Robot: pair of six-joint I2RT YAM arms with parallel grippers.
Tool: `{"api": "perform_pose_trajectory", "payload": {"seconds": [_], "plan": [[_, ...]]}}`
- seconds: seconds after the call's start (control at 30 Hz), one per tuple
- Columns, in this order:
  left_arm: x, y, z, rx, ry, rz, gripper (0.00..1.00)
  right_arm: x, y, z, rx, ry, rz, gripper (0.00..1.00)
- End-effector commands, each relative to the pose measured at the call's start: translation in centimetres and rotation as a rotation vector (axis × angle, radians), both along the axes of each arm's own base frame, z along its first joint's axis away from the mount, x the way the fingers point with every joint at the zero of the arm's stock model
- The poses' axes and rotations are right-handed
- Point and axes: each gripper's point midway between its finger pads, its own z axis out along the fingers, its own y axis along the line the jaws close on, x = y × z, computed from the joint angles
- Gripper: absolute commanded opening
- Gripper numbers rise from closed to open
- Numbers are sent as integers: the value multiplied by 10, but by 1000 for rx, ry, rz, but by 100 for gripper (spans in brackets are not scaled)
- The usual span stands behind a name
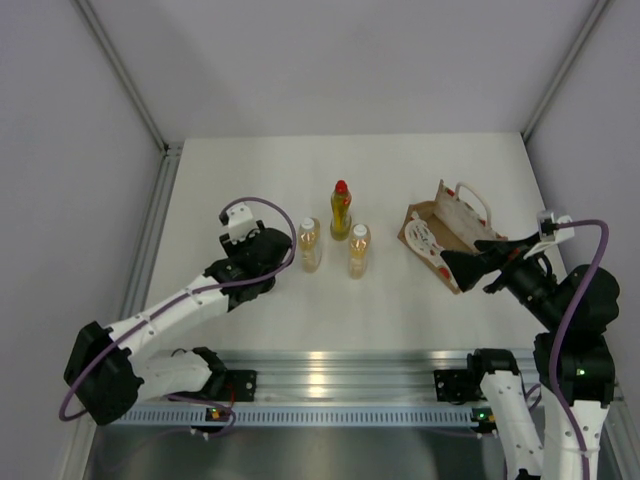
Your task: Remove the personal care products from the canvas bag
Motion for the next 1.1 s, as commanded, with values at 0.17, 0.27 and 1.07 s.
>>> {"api": "perform_pose_trajectory", "payload": {"seconds": [0.17, 0.27, 1.07], "plan": [[11, -12, 26, -30, -148, 50, 35, -2, -1, -2, -18, -3, -6, 99], [7, -17, 26, -24, -159, 38, 57, -2, -2, -3, -22, -6, -7, 99], [-27, 3, 119, -42, -35, -114, 98, 36, -86, -38, -405, 78, -432, 100]]}}
